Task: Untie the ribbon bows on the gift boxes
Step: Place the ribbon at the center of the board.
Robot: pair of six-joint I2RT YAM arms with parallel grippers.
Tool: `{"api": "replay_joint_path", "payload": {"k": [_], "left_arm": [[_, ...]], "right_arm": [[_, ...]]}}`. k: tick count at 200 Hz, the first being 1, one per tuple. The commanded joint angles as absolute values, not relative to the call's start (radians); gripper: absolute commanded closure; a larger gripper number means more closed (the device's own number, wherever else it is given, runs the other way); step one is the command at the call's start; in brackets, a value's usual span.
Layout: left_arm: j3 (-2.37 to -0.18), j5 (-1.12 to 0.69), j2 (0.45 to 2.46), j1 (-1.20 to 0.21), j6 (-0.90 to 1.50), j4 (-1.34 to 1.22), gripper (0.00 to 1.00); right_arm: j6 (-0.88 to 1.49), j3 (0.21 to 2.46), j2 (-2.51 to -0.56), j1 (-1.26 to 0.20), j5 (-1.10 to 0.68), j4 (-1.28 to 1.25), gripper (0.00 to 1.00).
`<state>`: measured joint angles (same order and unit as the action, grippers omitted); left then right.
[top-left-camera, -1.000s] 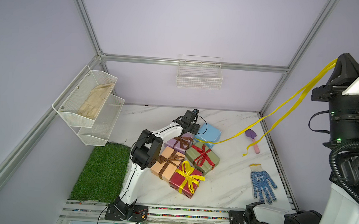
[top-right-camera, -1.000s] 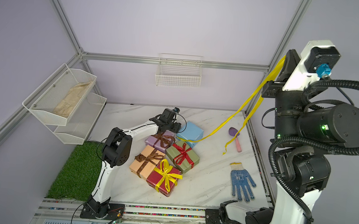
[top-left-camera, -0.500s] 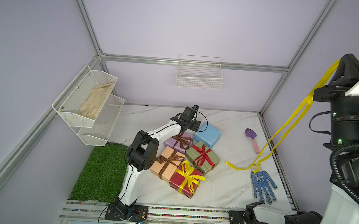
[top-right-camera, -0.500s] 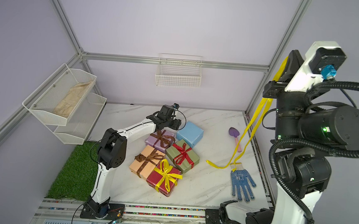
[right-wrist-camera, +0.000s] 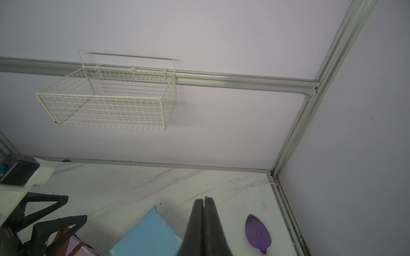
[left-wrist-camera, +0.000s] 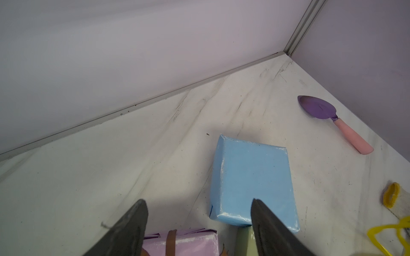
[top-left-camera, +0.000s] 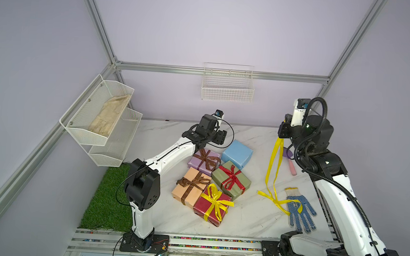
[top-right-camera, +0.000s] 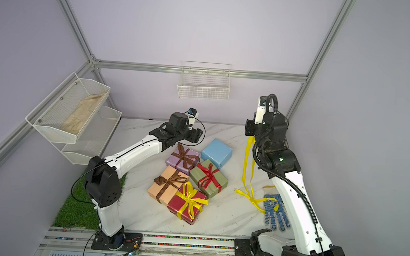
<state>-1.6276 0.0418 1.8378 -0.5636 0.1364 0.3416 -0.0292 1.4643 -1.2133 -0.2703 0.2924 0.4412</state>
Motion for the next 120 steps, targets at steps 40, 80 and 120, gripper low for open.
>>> {"api": "replay_joint_path", "payload": {"k": [40,80,120], "left_arm": [[-1.432,0.027,1.74,-0.566,0.196,0.323,0.27],[-1.338,0.027,1.667,-0.575,0.207,0.293,0.26],[-1.294,0.04,1.627,-0.588,0.207,0.289,0.26]], "right_arm": [[0.075,1.41,-1.378,-0.211,0.229,0.385,1.0],[0.132,1.431,-1.502,-0.106,0.153,0.369,1.0],[0.161,1.534,-1.65,-0.046,0.129,0.373,1.0]]}}
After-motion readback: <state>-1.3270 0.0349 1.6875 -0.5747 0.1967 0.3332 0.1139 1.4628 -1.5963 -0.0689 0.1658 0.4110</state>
